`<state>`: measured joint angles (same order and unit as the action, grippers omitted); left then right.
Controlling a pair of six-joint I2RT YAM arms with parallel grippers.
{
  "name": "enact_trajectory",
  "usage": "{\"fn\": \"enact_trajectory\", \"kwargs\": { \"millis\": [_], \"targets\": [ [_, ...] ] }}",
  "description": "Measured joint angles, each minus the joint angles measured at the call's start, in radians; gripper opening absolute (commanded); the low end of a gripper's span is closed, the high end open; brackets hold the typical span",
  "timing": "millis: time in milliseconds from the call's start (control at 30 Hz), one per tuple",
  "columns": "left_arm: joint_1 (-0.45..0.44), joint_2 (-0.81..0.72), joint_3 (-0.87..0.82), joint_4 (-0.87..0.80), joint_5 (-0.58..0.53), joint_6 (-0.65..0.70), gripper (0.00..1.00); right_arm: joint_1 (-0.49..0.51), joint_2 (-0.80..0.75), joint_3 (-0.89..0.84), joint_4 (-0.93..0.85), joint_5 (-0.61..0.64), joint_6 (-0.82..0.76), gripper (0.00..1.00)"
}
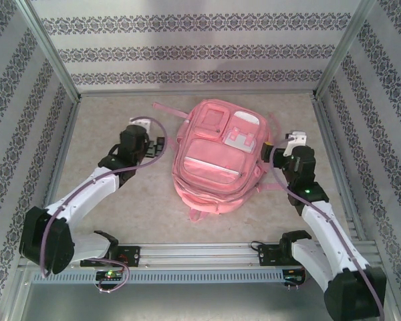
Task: Pack the student bag
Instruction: Reset both arms
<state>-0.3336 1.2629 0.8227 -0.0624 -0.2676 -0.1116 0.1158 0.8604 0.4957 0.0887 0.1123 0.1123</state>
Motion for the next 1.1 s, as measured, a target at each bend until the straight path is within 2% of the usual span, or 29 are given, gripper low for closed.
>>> {"fn": "enact_trajectory", "kwargs": {
  "millis": [100, 200, 333, 433, 600, 667, 733, 833, 1000, 1100],
  "targets": [
    [0.148, 0.032, -0.102, 0.081, -0.033, -0.001, 0.99, -0.006, 0.068, -0.124, 0.149, 0.010, -0.059, 0.98],
    [0.246, 0.073, -0.197, 0.194, -0.016, -0.006, 0.99, -0.037, 0.155, -0.191, 0.224, 0.011, -0.074, 0.98],
    [0.302, 0.155, -0.306, 0.351, 0.046, -0.006, 0.99, -0.099, 0.268, -0.229, 0.369, 0.003, -0.065, 0.98],
    [0.320, 0.206, -0.337, 0.473, 0.091, 0.009, 0.99, -0.144, 0.342, -0.265, 0.568, -0.031, -0.048, 0.98],
    [0.336, 0.283, -0.406, 0.738, 0.189, 0.042, 0.99, -0.171, 0.648, -0.286, 0.950, -0.112, -0.033, 0.98],
    [0.336, 0.293, -0.419, 0.770, 0.208, 0.050, 1.00, -0.171, 0.699, -0.272, 0.948, -0.141, -0.034, 0.98],
    [0.336, 0.293, -0.420, 0.793, 0.217, 0.056, 0.99, -0.162, 0.680, -0.214, 0.863, -0.143, -0.041, 0.98],
    [0.336, 0.293, -0.417, 0.824, 0.250, 0.068, 0.99, -0.130, 0.675, -0.134, 0.837, -0.127, -0.060, 0.98],
    [0.336, 0.293, -0.417, 0.838, 0.308, 0.090, 0.99, -0.131, 0.672, -0.123, 0.807, -0.125, -0.060, 0.98],
    [0.336, 0.293, -0.417, 0.838, 0.313, 0.090, 0.99, -0.122, 0.670, -0.130, 0.820, -0.070, -0.056, 0.98]
  ]
}}
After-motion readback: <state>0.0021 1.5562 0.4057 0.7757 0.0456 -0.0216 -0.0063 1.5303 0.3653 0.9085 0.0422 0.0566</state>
